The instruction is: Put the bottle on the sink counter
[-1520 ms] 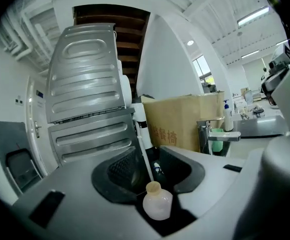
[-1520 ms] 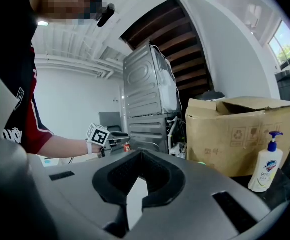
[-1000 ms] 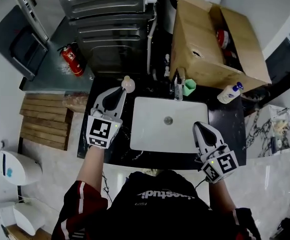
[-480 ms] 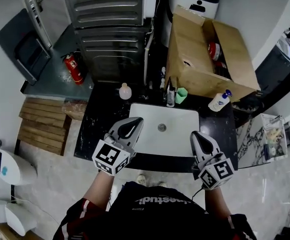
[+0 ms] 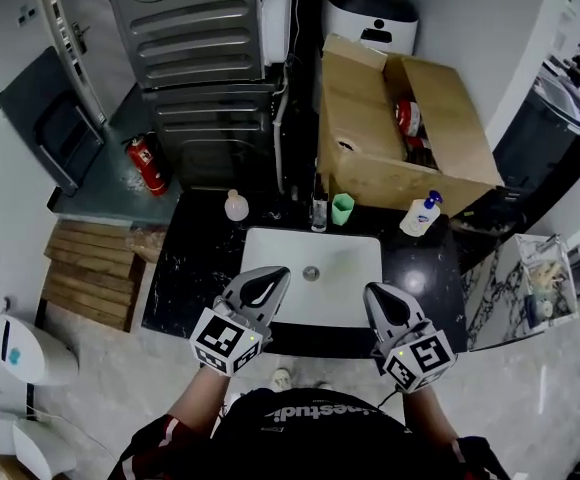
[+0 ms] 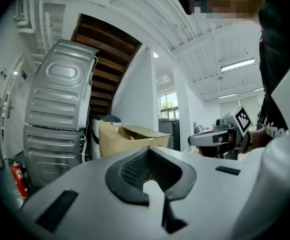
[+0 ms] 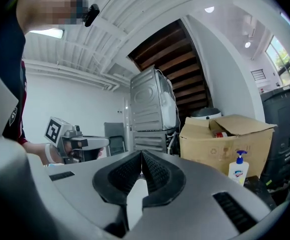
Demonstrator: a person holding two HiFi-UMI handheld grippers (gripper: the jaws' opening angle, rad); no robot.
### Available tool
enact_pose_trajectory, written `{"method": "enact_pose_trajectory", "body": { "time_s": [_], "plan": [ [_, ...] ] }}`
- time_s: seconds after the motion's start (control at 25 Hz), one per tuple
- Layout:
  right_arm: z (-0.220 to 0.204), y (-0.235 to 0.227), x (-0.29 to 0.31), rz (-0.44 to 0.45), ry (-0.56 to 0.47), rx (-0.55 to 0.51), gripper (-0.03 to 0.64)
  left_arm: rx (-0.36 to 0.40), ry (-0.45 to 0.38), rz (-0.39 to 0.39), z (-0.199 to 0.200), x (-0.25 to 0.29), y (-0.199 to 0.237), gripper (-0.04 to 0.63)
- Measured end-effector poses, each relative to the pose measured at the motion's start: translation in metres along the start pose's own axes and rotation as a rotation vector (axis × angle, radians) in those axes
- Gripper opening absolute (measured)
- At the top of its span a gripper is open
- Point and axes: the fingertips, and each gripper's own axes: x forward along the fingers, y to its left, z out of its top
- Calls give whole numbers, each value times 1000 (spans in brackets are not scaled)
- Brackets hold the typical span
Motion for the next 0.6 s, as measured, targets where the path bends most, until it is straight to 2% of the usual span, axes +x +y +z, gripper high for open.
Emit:
{"method": "enact_pose_trajectory", "body": {
  "time_s": [0.24, 0.6],
  "plan": [
    [5, 5, 5, 33, -9, -19, 38, 25, 1, 8, 7, 0, -1, 14],
    [5, 7, 13, 44, 14, -36, 38, 23, 5, 16, 4, 2, 9, 14]
  ]
}}
